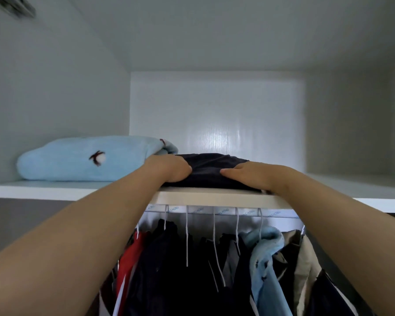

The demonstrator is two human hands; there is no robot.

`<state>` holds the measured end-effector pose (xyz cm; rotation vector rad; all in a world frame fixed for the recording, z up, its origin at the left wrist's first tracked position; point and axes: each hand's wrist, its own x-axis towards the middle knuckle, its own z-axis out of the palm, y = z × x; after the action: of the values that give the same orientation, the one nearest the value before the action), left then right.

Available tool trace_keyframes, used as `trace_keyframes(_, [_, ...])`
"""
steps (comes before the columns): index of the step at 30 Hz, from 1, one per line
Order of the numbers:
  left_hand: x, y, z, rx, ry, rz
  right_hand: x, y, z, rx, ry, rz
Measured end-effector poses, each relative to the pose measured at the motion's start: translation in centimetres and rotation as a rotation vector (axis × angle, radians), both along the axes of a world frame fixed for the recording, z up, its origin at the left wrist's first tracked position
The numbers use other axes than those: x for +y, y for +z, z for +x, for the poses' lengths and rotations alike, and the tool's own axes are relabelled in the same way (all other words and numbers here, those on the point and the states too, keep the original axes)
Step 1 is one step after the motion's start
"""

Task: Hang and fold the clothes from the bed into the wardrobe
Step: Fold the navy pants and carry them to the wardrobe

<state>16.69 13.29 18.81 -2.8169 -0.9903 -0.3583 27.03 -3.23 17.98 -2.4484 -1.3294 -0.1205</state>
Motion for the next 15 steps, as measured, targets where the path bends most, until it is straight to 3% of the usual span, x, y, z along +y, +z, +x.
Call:
trace_keyframes(8, [-1.7, -1.1, -1.4, -0.042, 0.057, -0.031, -3.7, -1.3, -0.9, 0.086, -0.058, 0.017])
trace_keyframes(15, [-6.6, -3.2, -4.1, -0.316, -0.158, -0.011, -5.6, -3.5, -2.8, -0.316, -0.245, 0.072])
